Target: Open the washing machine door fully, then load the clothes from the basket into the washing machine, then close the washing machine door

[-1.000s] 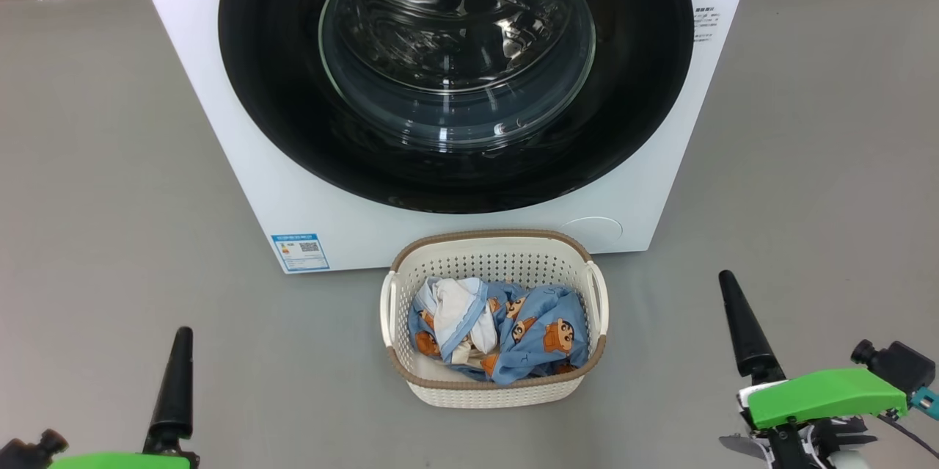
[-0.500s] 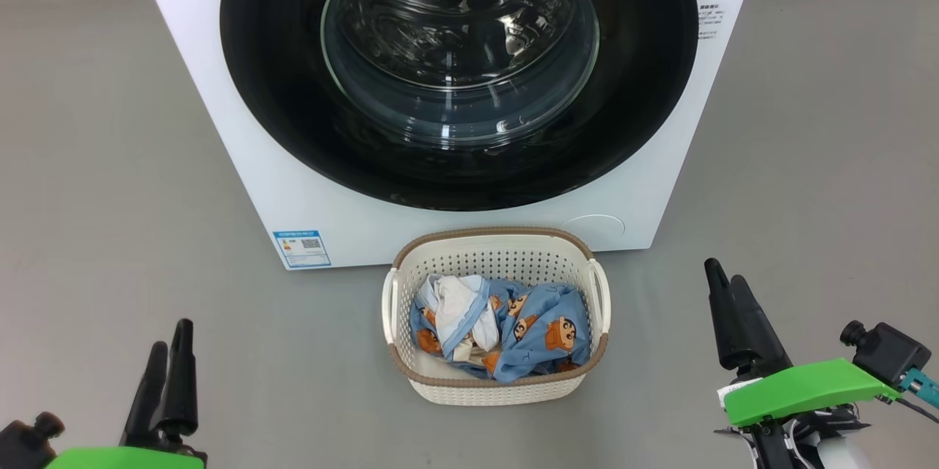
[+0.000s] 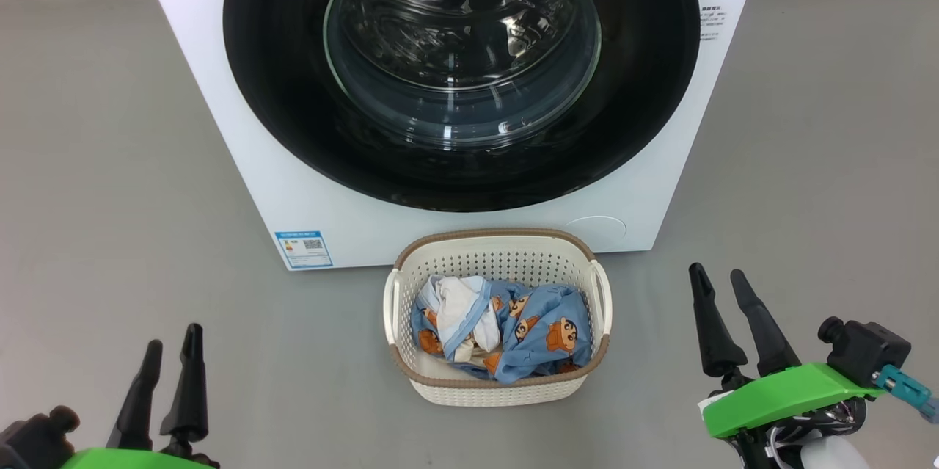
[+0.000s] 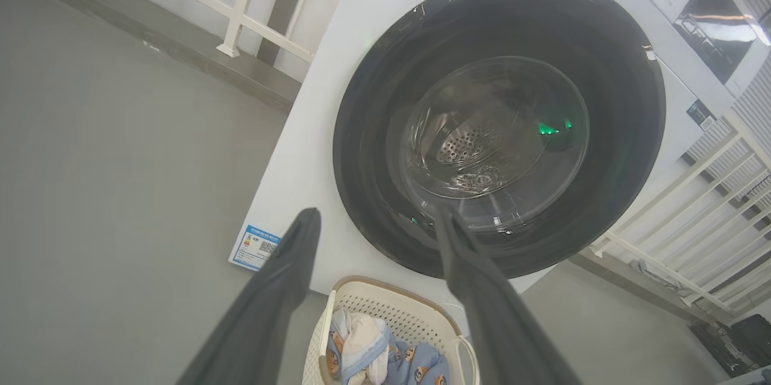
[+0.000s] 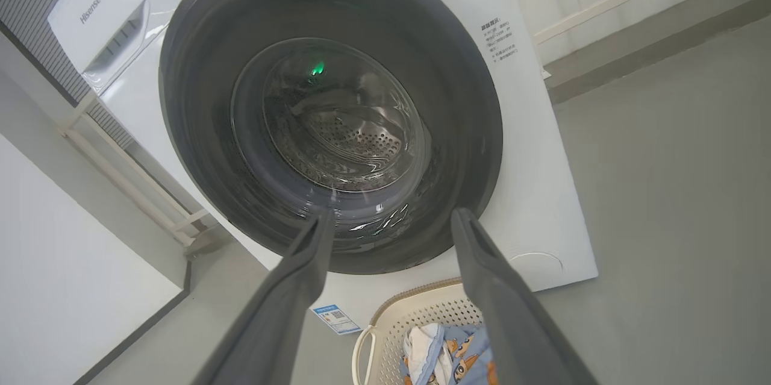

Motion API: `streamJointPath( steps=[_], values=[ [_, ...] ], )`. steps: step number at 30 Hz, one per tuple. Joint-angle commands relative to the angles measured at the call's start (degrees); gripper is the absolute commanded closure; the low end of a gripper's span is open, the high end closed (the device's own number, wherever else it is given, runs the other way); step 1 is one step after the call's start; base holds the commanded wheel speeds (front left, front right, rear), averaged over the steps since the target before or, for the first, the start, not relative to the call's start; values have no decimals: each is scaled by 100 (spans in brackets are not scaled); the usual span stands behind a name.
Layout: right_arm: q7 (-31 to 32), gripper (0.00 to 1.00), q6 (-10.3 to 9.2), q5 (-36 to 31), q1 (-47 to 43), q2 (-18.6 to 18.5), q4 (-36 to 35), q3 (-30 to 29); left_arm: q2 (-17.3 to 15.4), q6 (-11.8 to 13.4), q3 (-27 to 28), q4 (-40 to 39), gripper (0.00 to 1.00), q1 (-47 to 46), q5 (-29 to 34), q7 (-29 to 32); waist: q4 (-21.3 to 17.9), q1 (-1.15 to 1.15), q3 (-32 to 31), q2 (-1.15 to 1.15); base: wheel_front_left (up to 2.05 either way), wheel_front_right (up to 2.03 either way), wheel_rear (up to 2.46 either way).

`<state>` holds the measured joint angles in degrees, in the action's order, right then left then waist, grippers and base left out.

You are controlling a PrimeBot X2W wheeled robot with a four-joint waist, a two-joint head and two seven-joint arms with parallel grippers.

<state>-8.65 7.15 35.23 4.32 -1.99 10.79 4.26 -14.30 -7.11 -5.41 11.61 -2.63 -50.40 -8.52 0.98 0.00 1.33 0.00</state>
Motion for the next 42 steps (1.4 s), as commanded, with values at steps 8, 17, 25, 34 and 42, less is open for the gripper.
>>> streamJointPath(
  steps=[8,17,25,34,42],
  values=[
    [-198,0,27,-875,279,-61,-54,171,-176,-28,141,20,0,-268,536,-206,-3,0,-41,0,0,0,0],
    [-334,0,29,-1575,315,-70,178,80,-246,-31,139,70,0,-320,1095,-344,0,0,-53,0,0,0,0],
    [-487,0,32,-2253,388,-79,322,-85,-349,-34,56,235,0,-389,1541,-498,28,0,-28,0,0,0,0],
    [-635,0,34,-2829,420,-88,375,-68,-448,-37,10,190,0,-457,1957,-648,45,0,-33,0,0,0,0],
    [-635,0,34,-2726,433,-88,373,-49,-446,-37,35,217,0,-468,1941,-648,42,0,-24,0,0,0,0]
  ],
)
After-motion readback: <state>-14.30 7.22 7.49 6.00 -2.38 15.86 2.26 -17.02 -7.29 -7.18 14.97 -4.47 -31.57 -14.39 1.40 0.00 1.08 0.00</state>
